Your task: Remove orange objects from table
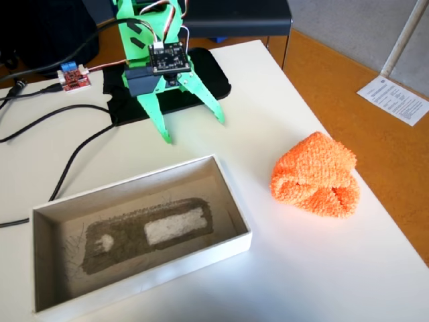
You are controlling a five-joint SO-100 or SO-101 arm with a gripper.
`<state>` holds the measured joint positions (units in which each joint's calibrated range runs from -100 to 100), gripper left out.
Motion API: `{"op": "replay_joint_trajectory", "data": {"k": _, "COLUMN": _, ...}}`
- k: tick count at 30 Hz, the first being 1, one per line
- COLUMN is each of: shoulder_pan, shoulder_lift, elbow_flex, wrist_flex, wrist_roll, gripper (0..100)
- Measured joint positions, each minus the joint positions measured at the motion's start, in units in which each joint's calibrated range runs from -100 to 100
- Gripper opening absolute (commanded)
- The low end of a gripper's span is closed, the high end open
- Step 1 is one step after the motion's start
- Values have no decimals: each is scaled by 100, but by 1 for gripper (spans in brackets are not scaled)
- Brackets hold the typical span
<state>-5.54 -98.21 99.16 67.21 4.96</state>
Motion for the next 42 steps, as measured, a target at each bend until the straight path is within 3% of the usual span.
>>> {"op": "replay_joint_trajectory", "data": {"k": 5, "shoulder_pan": -476, "shoulder_lift": 375, "elbow_flex": -684, "wrist_flex": -1540, "wrist_roll": 205, "gripper": 41}}
{"op": "replay_joint_trajectory", "data": {"k": 13, "shoulder_pan": -1525, "shoulder_lift": 4661, "elbow_flex": -4234, "wrist_flex": -3587, "wrist_roll": 49, "gripper": 41}}
{"op": "replay_joint_trajectory", "data": {"k": 17, "shoulder_pan": -1747, "shoulder_lift": 6768, "elbow_flex": -5836, "wrist_flex": -3825, "wrist_roll": 10, "gripper": 41}}
{"op": "replay_joint_trajectory", "data": {"k": 22, "shoulder_pan": -1853, "shoulder_lift": 8536, "elbow_flex": -6539, "wrist_flex": -3865, "wrist_roll": -10, "gripper": 41}}
{"op": "replay_joint_trajectory", "data": {"k": 32, "shoulder_pan": -1870, "shoulder_lift": 9714, "elbow_flex": -6698, "wrist_flex": -2971, "wrist_roll": -156, "gripper": 42}}
{"op": "replay_joint_trajectory", "data": {"k": 33, "shoulder_pan": -1870, "shoulder_lift": 9813, "elbow_flex": -6707, "wrist_flex": -2941, "wrist_roll": -161, "gripper": 39}}
{"op": "replay_joint_trajectory", "data": {"k": 37, "shoulder_pan": -1870, "shoulder_lift": 10063, "elbow_flex": -6810, "wrist_flex": -2911, "wrist_roll": -234, "gripper": 9}}
{"op": "replay_joint_trajectory", "data": {"k": 39, "shoulder_pan": -1886, "shoulder_lift": 10170, "elbow_flex": -6913, "wrist_flex": -2911, "wrist_roll": -347, "gripper": 2}}
{"op": "replay_joint_trajectory", "data": {"k": 42, "shoulder_pan": -1902, "shoulder_lift": 10286, "elbow_flex": -6988, "wrist_flex": -3010, "wrist_roll": -488, "gripper": 0}}
